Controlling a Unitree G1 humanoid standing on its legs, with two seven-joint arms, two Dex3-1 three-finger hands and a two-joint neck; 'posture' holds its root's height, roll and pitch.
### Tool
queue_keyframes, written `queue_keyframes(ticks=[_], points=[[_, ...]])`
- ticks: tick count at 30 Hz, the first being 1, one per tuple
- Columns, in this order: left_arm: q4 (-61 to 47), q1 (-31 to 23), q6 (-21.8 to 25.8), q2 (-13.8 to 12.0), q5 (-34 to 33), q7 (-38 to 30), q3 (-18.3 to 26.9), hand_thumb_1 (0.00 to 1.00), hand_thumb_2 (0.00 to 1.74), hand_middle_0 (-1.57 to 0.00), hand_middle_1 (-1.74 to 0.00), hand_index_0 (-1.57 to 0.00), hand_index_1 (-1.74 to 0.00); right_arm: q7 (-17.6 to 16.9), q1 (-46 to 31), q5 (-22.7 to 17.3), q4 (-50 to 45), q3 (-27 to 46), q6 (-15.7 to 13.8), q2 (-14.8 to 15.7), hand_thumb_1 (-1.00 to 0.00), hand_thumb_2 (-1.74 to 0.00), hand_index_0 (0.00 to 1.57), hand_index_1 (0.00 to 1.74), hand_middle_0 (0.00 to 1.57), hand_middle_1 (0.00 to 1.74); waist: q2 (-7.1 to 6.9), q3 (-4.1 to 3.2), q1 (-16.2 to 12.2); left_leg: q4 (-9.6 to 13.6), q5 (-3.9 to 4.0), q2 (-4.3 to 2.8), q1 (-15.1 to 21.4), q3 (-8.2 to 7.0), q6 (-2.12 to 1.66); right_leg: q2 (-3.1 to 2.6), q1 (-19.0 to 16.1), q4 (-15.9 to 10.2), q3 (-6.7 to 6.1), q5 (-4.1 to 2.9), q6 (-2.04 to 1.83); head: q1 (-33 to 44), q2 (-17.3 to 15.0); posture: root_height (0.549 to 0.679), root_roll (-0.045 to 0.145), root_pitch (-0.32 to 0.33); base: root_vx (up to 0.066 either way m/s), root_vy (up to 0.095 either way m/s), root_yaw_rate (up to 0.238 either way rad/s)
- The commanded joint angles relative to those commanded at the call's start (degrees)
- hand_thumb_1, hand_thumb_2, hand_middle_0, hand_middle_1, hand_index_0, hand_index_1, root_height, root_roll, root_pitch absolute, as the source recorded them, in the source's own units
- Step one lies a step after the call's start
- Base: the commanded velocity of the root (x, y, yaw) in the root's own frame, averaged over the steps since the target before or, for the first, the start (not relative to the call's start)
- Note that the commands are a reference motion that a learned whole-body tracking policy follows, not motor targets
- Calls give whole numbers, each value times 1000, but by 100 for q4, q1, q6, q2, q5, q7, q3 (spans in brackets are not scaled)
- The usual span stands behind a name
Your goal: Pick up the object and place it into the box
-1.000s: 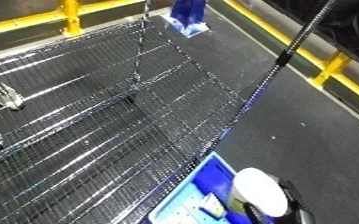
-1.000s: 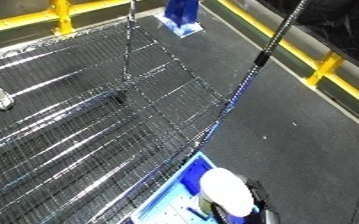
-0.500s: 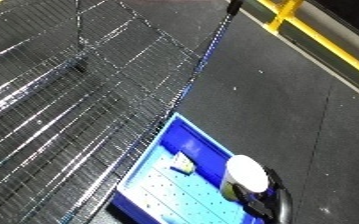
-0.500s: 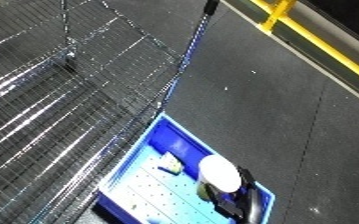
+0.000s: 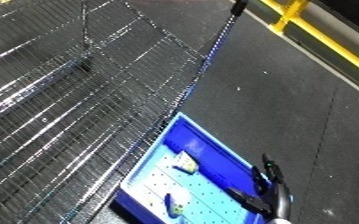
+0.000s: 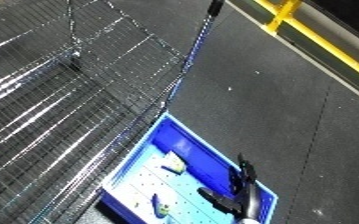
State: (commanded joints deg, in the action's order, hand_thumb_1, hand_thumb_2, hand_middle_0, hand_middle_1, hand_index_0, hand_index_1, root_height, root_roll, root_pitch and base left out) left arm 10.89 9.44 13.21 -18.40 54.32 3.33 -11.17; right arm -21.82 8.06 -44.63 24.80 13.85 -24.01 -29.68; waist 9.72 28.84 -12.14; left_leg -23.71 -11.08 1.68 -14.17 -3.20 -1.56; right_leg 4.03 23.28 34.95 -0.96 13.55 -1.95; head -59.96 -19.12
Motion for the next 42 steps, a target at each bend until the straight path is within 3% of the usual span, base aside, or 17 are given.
queue_keyframes(ticks=[8,13,19,26,34,42], points=[[-11,-82,-39,-27,10,43,32,1000,1740,-1570,-1740,-1570,-1740,179,-115,459,-323,-124,-16,33,0,0,0,0,0,0,-71,19,79,-69,0,2,-7,82,4,-21,-53,131,41,77,47,472,-156,659,91,62,23,-18,80],[-61,-108,-117,-7,-60,61,52,1000,1740,-1570,-1740,-1570,-1740,210,-179,1089,-958,-338,-99,135,0,0,0,0,0,0,-154,0,162,-54,37,8,11,157,10,-16,-114,172,67,122,62,1132,-293,659,92,55,18,-35,148],[-113,-56,-184,21,-181,13,56,1000,1740,-1570,-1740,-1570,-1740,287,-139,1674,-1785,-587,-17,268,0,0,0,0,0,0,-274,-13,266,-11,95,4,-16,244,21,-59,-135,160,75,135,61,1725,-409,659,90,53,0,-48,142],[-107,6,-291,12,-416,67,182,1000,1740,-1570,-1740,-1570,-1740,823,83,1935,-2438,-960,223,413,0,0,0,0,0,0,-523,-8,520,-158,77,-52,-52,377,4,-56,-277,156,162,159,90,2755,-739,658,86,32,21,-85,110],[-149,107,-616,-95,-649,159,330,1000,1740,-1570,-1740,-1570,-1740,1207,333,2039,-2606,-1320,466,620,0,0,0,0,0,0,-769,-66,838,-372,21,-134,-52,543,-4,-69,-544,270,329,275,152,3810,-1006,657,76,-5,60,-107,170],[-158,73,-796,-154,-772,246,424,1000,1740,-1570,-1740,-1570,-1740,1266,439,2317,-2609,-1543,655,733,0,0,0,0,0,0,-914,-90,1112,-564,16,-142,-79,692,-10,-106,-749,364,490,346,182,4733,-699,655,65,-35,84,-74,163]])
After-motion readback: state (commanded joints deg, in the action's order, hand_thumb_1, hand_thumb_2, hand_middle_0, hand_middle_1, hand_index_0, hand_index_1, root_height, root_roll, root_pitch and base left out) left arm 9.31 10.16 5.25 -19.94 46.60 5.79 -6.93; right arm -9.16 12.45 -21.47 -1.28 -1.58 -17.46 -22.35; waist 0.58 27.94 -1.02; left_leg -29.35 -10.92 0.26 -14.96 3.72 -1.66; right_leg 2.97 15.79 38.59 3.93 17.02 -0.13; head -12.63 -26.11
